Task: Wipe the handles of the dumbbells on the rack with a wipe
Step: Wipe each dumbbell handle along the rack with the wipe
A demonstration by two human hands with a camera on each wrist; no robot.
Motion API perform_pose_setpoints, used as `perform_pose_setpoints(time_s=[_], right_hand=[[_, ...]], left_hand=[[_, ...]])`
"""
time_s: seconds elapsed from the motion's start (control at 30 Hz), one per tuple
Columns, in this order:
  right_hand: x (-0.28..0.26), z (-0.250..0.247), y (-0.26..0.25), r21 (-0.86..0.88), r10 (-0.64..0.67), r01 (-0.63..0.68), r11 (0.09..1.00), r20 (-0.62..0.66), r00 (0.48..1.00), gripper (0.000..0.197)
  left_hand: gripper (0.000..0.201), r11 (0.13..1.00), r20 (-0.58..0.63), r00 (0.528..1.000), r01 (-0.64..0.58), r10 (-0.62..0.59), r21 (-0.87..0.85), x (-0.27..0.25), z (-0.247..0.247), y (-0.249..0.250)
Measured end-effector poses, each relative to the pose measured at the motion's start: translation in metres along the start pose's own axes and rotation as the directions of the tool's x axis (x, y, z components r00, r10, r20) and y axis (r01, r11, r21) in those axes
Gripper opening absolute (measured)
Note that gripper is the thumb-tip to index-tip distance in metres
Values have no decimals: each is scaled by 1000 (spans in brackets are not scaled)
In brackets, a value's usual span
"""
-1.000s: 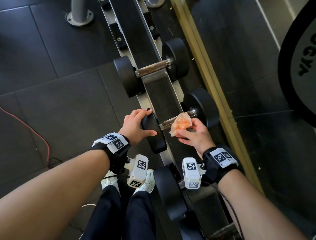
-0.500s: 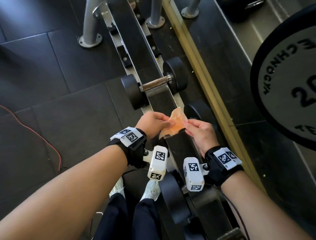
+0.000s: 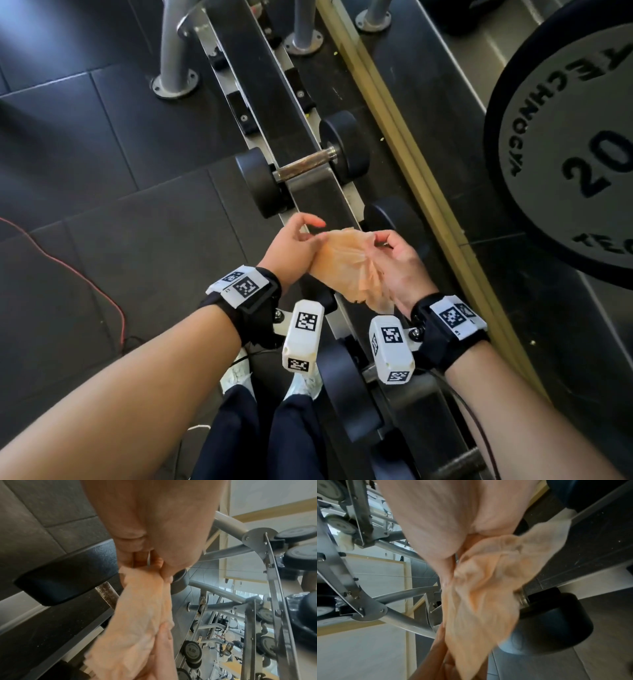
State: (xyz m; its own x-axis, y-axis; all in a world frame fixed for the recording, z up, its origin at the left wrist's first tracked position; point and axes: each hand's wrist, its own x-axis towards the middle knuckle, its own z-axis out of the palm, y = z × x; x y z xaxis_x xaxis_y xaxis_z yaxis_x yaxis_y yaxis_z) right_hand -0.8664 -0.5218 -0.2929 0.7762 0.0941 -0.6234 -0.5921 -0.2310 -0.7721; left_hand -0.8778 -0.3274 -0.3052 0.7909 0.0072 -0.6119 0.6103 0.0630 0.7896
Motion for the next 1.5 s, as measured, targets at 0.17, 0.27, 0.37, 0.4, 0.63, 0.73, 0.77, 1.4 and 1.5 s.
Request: perform_pose_setpoints(time_s=[0.17,0.27,0.37,0.4,0.63,0.73,0.77,1.4,1.5], right_hand=[[-8,-8,0,-48,12,-7,999,105,994,38],[-11,-5,0,-40,-29,31,999,60,998,41],[-11,-1,-3,61,-22,19,998,47,999,43],[-12,-1,-4,94,-19,15,995,48,999,41],[-11,-12,-8,145,62,-76,987,99,993,19],[-9,-24,-9,-75,8,-7,997,14,1000,15],[-6,-27,-9,-239,-42,36,970,-20,999,14],[9,-2,7,4,109,-109,994,82,991,20],[9,-3,9,99,99,-111,989,115,988,15]], left_hand=[[33,978,-68,994,69,-84,-197,5,2,4],[42,998,-68,998,9,-13,-60,2,5,6],[48,964,65,996,-81,67,254,-5,7,3],[48,937,87,995,-73,46,341,-6,7,1],[16,883,57,998,-56,33,466,-5,4,-4],[18,866,113,993,-82,29,493,-3,-3,0],[17,849,157,987,-105,26,518,-3,-4,1],[24,921,74,990,-138,120,365,-3,1,0],[32,957,215,976,-44,-19,286,-4,4,-1]])
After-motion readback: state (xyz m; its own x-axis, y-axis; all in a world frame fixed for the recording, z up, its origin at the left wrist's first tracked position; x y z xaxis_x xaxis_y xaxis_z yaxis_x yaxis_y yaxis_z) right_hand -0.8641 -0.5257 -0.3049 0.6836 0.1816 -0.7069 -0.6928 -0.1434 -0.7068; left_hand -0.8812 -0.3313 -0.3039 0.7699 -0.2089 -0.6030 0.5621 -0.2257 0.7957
